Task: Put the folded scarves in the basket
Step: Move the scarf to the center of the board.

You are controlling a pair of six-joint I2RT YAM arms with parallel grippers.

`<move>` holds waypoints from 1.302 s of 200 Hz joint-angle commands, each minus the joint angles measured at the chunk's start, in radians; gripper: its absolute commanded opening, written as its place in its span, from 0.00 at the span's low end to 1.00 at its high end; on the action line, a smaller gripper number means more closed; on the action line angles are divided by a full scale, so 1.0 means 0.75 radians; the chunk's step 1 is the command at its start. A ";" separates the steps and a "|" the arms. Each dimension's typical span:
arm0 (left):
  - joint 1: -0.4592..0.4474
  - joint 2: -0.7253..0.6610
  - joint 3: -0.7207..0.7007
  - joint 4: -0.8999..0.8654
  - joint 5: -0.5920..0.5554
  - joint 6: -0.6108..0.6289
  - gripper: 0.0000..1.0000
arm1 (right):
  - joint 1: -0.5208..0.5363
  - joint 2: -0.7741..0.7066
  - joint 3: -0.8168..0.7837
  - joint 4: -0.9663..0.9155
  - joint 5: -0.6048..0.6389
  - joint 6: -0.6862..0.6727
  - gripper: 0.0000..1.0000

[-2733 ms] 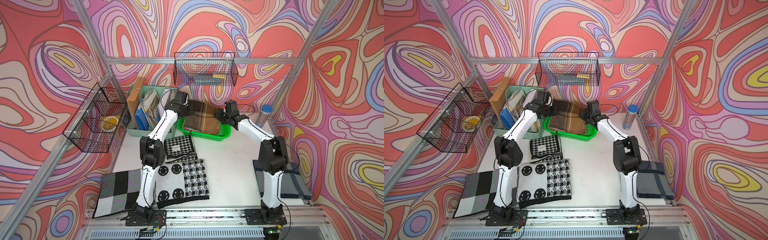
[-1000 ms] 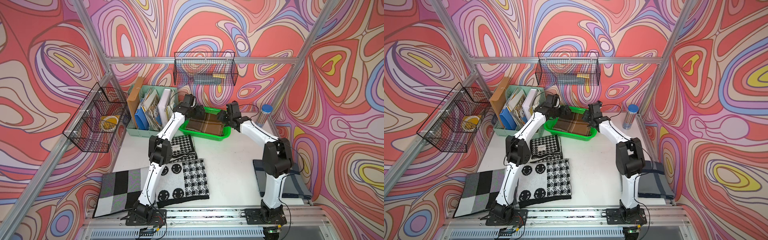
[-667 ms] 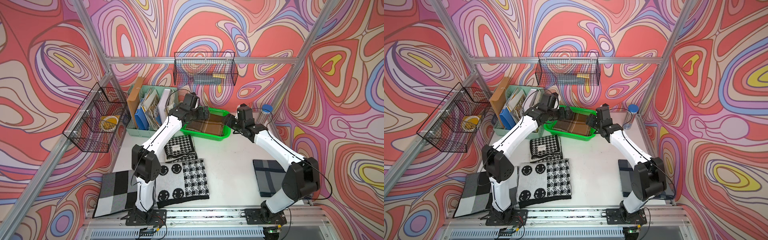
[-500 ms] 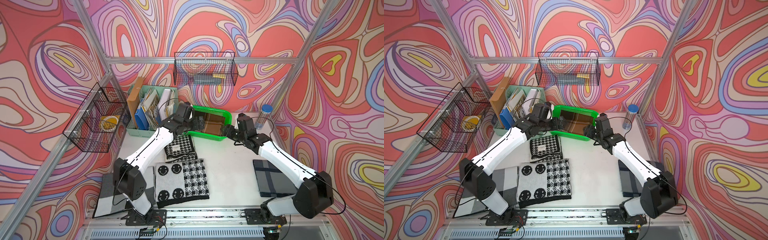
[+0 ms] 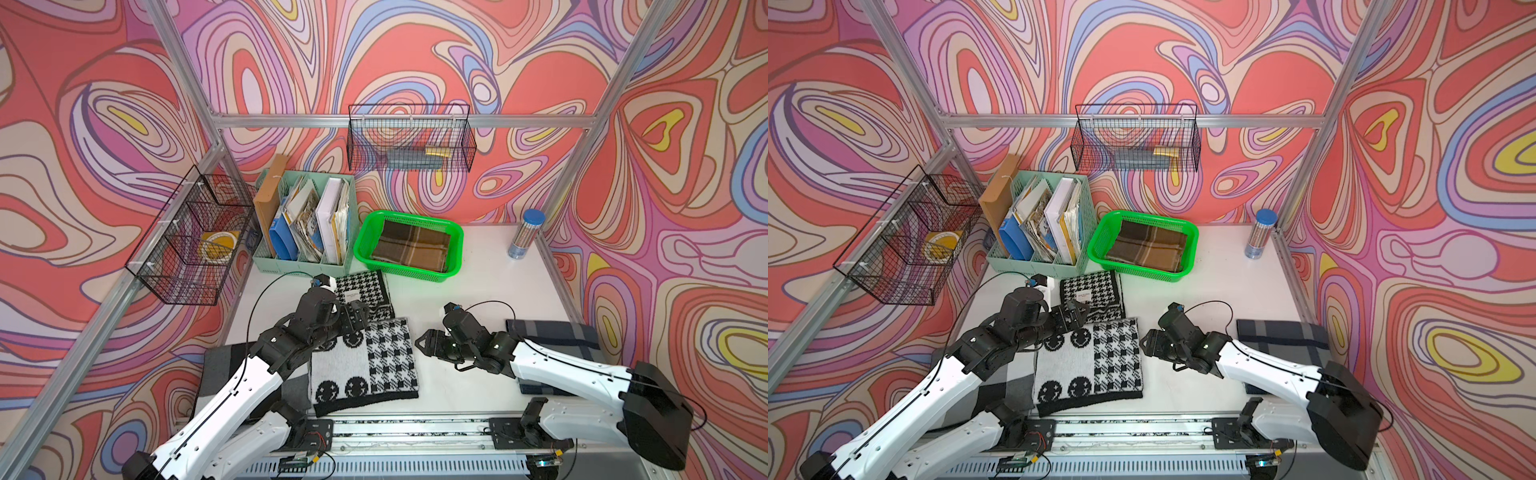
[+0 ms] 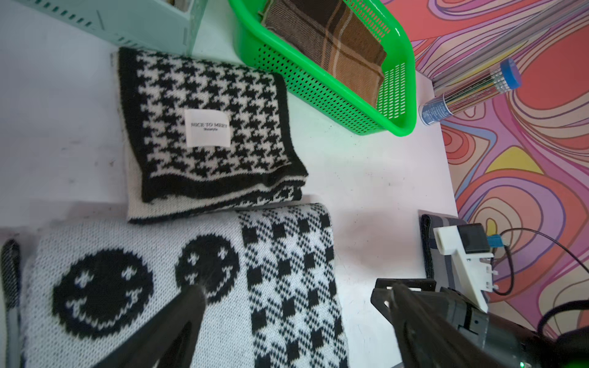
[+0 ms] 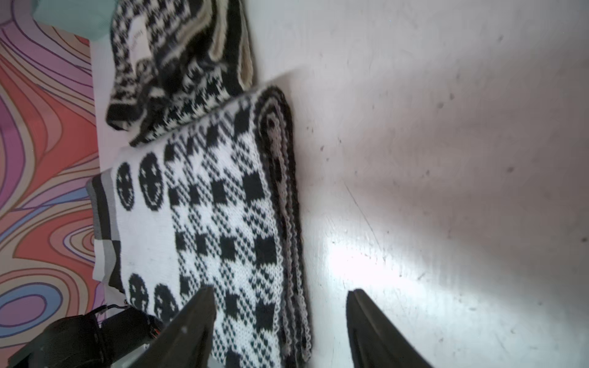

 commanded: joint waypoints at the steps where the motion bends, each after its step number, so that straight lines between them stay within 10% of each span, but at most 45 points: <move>1: -0.002 -0.103 -0.080 -0.154 -0.028 -0.061 0.95 | 0.071 0.060 -0.009 0.191 0.040 0.109 0.68; 96: -0.002 -0.288 -0.254 -0.212 -0.006 -0.195 0.95 | 0.174 0.462 0.130 0.272 0.035 0.154 0.62; 146: -0.002 -0.227 -0.244 -0.205 -0.017 -0.188 0.96 | 0.180 0.449 0.160 0.086 0.151 0.177 0.00; 260: -0.003 -0.096 -0.334 0.002 0.122 -0.163 0.96 | -0.039 -0.324 -0.202 -0.390 0.326 0.196 0.11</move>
